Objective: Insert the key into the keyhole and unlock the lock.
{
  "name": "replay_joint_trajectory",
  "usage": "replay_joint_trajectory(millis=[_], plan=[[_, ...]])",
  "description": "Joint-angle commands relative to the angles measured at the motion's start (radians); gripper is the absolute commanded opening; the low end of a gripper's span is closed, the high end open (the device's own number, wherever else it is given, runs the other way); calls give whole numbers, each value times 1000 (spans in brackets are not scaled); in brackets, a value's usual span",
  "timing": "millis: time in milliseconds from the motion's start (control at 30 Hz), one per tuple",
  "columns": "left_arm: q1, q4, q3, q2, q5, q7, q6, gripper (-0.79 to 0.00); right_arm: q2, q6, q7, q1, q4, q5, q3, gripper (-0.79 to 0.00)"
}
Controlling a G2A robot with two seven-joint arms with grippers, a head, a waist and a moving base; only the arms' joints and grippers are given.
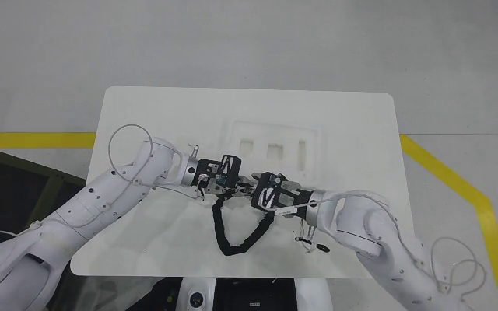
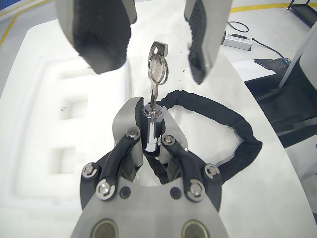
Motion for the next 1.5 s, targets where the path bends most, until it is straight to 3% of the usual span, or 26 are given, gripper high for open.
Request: replay_joint_trajectory(millis=[0,533,833,867,900,933,1267,1467], plan=[[0,1,1,0,-2,1,0,-785,-1,8,5,1,-1,6,1,-785],[10,-10,-13,3,4,-3,0,-785,-9,222,55,-61,9,274,52,-785],[15,-26,-26,2,2,-28,0,-785,-20,251,61,-35,48,376,28,-785],[16,-28,-28,3,1,-30,0,-785,-21,248,59,-32,50,379,25,-508],[17,-30,-31,4,1,-32,0,-785,-22,245,56,-29,51,377,24,-299],[18,-32,-34,6,-1,-32,0,-785,-22,234,47,-26,48,372,25,0],[36,-52,-79,35,-10,-18,0,-785,5,120,-63,-149,37,157,116,0],[49,-84,-103,54,-20,-6,0,-785,2,67,-120,-142,105,85,73,0]])
